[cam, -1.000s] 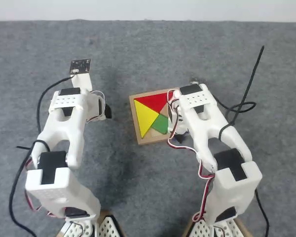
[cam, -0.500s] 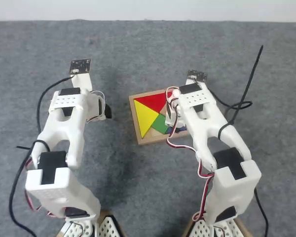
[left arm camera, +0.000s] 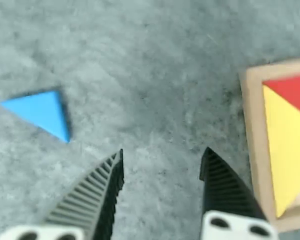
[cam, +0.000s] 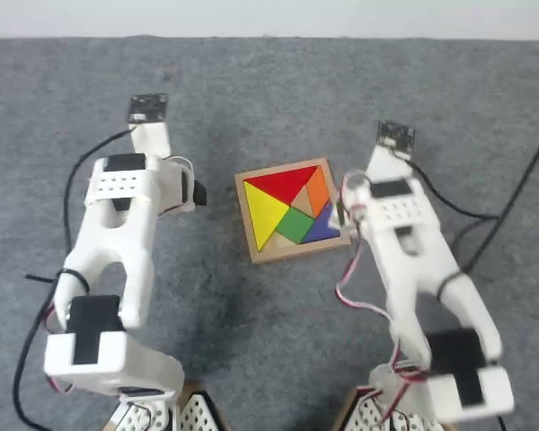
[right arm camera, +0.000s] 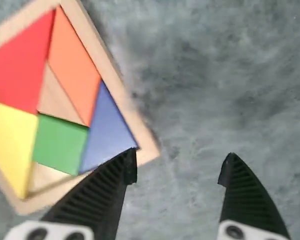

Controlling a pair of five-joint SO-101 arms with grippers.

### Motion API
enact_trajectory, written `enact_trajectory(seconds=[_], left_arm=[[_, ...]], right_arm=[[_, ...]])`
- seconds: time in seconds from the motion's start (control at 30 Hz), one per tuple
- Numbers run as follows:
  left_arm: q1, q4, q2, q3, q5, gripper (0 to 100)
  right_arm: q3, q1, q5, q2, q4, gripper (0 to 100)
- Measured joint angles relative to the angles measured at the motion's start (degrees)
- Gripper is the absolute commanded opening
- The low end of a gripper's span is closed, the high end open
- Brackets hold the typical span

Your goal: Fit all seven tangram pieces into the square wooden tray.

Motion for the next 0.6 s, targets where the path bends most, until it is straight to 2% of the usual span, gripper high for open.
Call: enact_trajectory(seconds=[0.23,0.47,0.6], left_arm=[[-2.11,0.62,-0.53,-0.88,0.09,25],[-5.36,5.19,3.43,-8.00,-1.58,25],[-6.24,7.74,8.79,-13.71,-2.55,25]], right_arm=[[19.52,5.89,11.52,-12.04,-12.40,26.6],[28.84,9.93,34.02,-19.78,-14.33,26.6],[29.80,10.02,36.40,-20.48,-14.33,26.6]])
